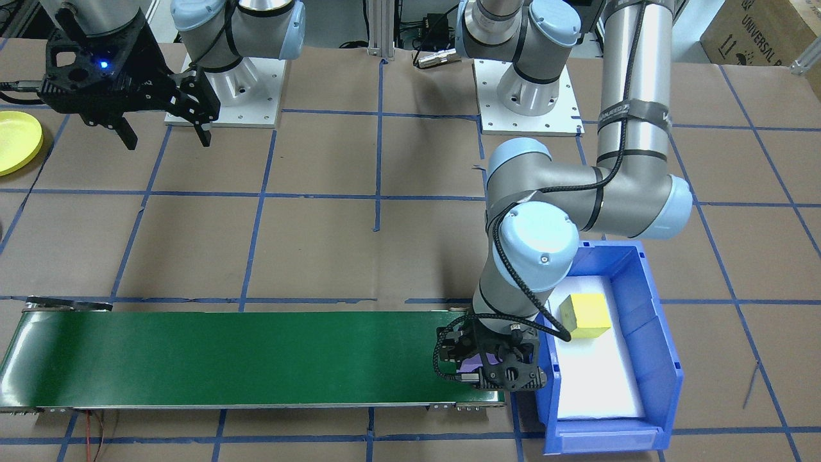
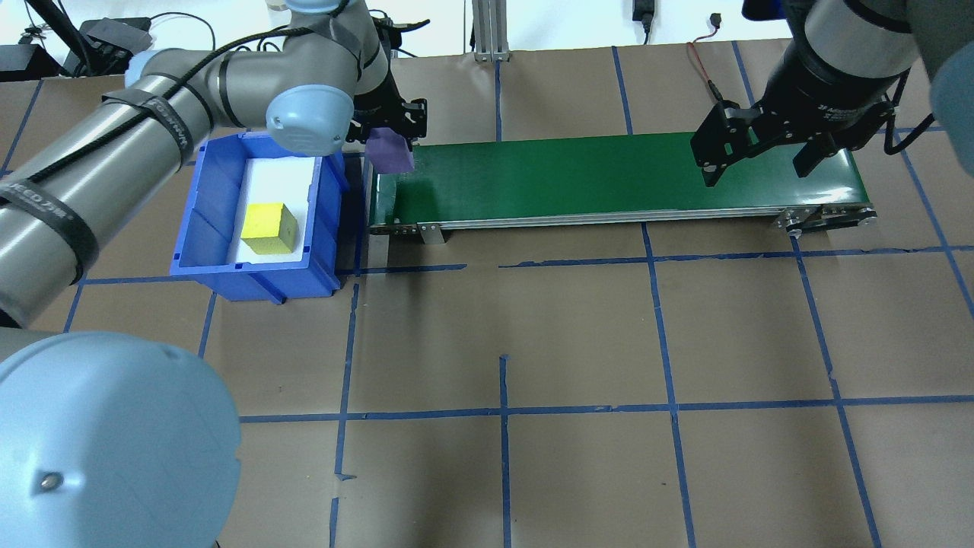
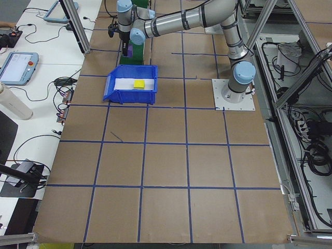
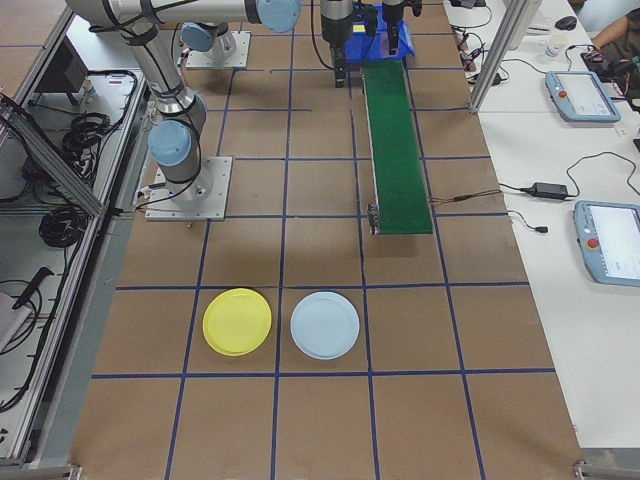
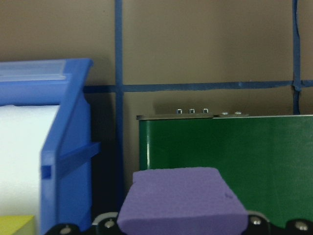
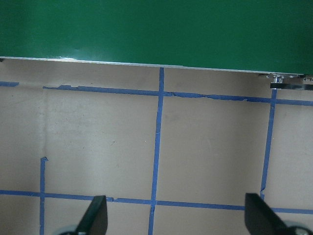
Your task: Move block left to right into plate
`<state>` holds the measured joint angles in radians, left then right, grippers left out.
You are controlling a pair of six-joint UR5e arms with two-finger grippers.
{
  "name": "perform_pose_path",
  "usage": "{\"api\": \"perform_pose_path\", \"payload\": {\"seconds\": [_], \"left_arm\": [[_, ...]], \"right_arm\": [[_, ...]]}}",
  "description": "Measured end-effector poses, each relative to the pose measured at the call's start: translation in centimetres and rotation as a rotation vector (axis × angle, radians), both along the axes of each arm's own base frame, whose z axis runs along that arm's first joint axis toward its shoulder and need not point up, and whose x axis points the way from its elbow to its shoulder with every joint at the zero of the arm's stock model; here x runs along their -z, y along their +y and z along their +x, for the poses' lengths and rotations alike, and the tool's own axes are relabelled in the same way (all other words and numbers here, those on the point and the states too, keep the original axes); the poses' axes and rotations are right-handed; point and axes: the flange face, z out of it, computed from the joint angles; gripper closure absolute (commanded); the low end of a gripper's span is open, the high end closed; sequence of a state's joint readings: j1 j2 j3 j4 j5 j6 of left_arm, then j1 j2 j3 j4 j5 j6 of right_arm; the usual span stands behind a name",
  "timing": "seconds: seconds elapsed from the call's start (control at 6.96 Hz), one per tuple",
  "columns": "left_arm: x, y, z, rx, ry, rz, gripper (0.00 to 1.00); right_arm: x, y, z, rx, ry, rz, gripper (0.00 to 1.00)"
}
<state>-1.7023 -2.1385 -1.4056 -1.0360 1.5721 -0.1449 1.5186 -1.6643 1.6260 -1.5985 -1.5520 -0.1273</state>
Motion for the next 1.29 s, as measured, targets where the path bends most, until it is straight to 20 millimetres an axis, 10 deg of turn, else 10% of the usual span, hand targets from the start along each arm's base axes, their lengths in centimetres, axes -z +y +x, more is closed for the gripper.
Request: {"api": "perform_pose_path", "payload": {"seconds": [0.14,0.43,0.86,1.29], "left_arm": [[1.7,0.5,-0.9,0.005,0.001,0.015,0.5],[2.7,1.7,-1.9,0.043,-0.002,0.034,0.0],[-1.3,2.8,-2.0,0.038,0.01,-0.008,0.0],[-9.6,5.0,-0.9,0.036,0.026,-0.069,0.0]], "right_arm": [[0.0,0.0,0.0,0.0,-0.001,0.0,0.0],[0.0,0.0,0.0,0.0,0.0,-0.001,0.0],[0.0,0.0,0.0,0.001,0.0,-0.001,0.0],[0.0,0.0,0.0,0.001,0.0,-0.001,0.0]]}}
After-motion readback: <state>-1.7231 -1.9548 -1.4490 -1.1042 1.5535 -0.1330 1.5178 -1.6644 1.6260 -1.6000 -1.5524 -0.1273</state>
